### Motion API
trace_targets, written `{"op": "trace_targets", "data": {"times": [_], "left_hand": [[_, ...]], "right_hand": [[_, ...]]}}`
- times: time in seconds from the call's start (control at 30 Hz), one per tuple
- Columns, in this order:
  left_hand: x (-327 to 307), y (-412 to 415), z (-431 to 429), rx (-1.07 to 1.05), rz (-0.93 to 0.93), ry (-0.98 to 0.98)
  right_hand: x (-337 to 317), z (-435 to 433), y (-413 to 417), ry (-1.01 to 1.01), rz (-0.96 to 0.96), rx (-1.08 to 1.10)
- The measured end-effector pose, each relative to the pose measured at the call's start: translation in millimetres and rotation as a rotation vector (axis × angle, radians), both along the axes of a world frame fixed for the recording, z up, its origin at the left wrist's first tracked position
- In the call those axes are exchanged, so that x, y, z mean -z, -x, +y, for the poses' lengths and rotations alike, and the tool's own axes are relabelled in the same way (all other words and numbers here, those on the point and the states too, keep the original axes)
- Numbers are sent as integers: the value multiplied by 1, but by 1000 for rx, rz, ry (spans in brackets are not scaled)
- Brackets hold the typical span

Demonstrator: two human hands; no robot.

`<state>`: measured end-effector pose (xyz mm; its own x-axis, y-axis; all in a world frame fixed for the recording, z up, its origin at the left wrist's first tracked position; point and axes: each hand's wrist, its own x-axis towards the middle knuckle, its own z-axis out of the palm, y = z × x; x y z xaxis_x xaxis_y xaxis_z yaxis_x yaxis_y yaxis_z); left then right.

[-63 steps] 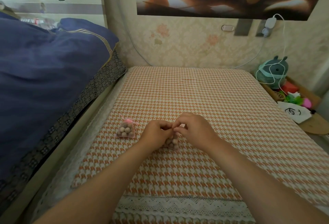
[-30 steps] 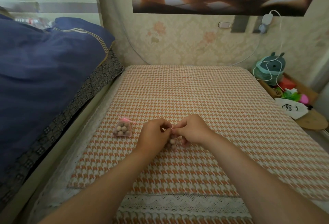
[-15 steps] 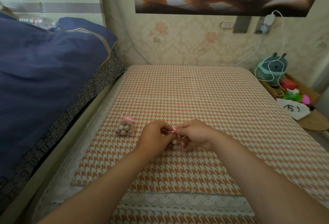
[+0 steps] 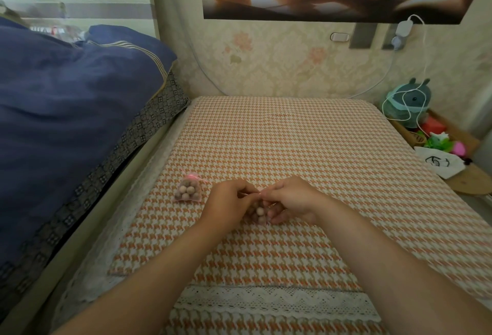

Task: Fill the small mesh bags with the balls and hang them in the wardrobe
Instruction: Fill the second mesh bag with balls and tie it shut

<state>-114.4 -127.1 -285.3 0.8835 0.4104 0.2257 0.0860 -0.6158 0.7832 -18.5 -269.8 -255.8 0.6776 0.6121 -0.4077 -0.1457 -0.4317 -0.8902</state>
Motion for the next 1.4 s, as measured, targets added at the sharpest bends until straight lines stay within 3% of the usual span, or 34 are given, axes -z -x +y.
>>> {"op": "trace_targets", "data": {"times": [0.3, 0.47, 0.73, 0.9, 1.2, 1.3, 1.4], "left_hand": [[1, -2, 11, -131, 101, -86], [1, -3, 11, -186, 153, -19], [7, -10, 7, -258, 169, 447], [9, -10, 6, -257, 167, 565], [9, -10, 5, -265, 170, 535], [10, -11, 8, -261, 182, 503], [5, -10, 9, -197, 208, 321]], "right_hand": [[-1, -6, -2, 59, -132, 38], [-1, -7, -1, 132, -129, 56], [0, -4, 0, 191, -120, 52], [6, -5, -4, 274, -141, 36], [8, -5, -3, 304, -157, 28], [7, -2, -2, 320, -262, 51], [2, 4, 6, 240, -291, 44]]}}
